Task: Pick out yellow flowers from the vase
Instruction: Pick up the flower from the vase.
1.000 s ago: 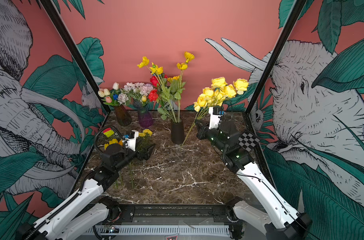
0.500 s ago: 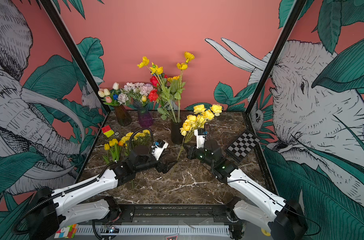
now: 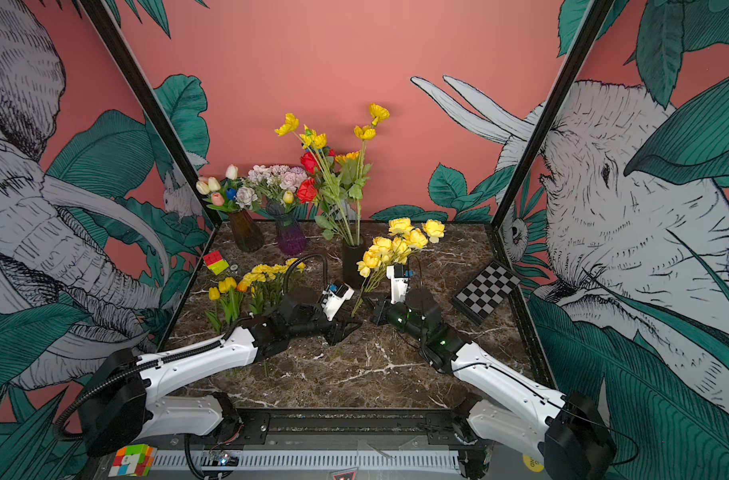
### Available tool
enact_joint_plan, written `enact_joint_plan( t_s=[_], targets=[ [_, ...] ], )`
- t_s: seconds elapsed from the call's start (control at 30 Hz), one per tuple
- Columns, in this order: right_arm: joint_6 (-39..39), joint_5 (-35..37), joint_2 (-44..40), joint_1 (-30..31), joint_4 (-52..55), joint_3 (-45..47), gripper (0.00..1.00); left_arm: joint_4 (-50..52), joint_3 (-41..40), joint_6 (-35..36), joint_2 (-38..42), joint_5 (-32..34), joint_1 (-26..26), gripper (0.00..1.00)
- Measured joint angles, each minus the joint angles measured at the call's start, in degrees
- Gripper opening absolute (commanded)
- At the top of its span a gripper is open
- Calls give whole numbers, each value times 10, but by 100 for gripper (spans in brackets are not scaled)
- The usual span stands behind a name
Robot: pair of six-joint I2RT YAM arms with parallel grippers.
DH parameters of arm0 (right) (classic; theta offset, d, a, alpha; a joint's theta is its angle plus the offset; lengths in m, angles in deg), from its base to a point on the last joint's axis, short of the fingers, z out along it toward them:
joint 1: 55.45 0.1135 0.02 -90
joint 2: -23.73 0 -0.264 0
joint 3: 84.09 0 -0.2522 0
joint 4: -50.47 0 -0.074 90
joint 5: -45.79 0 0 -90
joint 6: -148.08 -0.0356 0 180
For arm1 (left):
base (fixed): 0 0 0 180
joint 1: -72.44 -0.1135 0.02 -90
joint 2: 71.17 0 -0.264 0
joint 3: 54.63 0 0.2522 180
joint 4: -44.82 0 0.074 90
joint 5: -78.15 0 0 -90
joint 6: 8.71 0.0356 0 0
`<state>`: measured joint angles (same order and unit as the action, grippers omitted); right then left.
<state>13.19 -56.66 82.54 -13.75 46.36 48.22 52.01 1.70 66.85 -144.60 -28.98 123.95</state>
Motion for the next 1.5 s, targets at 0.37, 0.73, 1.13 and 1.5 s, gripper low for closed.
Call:
enact_joint_plan(
  t_s=[0.37,0.73,1.13,1.5],
  targets=[
    [0,18,-5,2,-3,11,13,13,26,10,-27,18,2,0],
    [76,67,-116,3,99,8,52,124,94,42,-51,68,5,0],
    [222,255,-327,3,268,-19,56,298,152,99,-95,63,9,0],
    [189,433,-381,3,339,-9,64,325,209,147,-257,7,70,0]
  ],
)
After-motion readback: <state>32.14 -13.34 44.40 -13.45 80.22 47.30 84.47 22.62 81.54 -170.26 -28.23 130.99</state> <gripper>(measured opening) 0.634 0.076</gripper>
